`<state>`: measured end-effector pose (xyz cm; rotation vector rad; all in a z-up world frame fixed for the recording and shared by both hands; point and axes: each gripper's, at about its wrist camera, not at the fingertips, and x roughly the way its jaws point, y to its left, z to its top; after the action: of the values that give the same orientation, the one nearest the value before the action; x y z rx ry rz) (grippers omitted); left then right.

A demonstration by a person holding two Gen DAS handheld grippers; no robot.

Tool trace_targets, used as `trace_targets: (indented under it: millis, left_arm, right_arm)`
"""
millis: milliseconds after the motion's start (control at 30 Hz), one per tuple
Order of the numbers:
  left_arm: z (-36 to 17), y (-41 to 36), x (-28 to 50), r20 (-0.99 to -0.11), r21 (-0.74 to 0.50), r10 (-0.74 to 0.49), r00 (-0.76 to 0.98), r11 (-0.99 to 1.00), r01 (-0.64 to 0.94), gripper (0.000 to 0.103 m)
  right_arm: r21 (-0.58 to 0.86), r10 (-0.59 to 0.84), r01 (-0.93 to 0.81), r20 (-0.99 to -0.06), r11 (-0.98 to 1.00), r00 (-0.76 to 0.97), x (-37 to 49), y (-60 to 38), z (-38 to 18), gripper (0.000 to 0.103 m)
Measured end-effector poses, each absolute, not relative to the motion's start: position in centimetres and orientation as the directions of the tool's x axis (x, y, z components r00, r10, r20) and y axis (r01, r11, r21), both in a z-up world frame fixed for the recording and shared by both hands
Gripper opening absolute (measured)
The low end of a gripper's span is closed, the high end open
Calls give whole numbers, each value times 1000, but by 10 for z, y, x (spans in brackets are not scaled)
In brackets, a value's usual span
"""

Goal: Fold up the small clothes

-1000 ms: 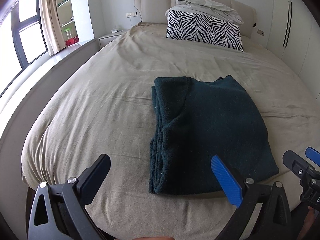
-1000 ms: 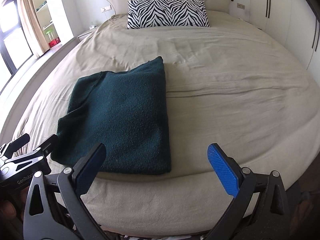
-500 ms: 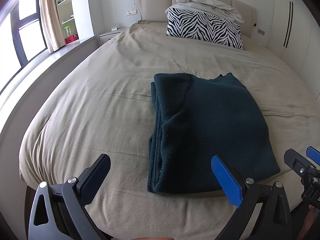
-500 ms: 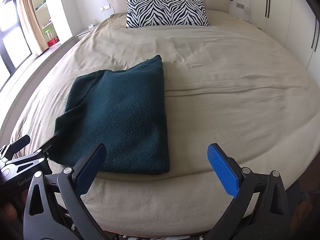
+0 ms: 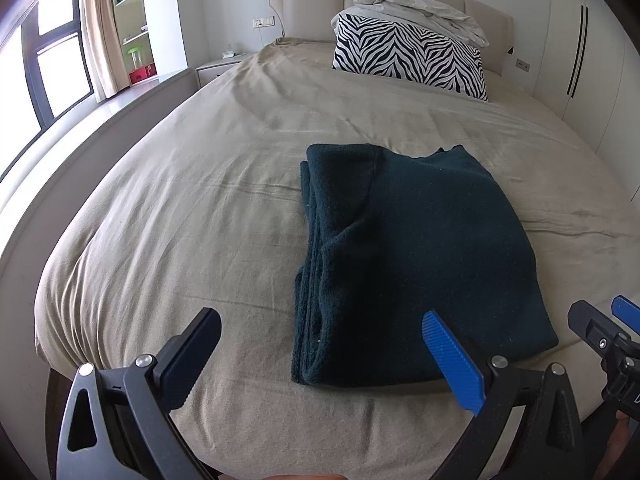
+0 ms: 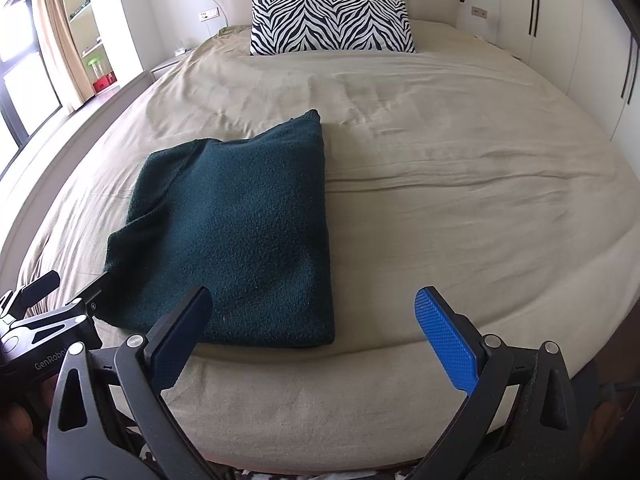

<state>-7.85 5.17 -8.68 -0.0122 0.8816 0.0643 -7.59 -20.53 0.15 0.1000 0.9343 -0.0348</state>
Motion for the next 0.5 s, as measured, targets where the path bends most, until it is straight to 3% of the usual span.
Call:
trace_targets:
  millis: [500]
  left_arm:
    - [-89, 52, -78, -776, 8, 47, 629, 998, -64, 103]
  right_arm:
    - [69, 11, 76, -806, 995, 592, -76, -207, -2, 103]
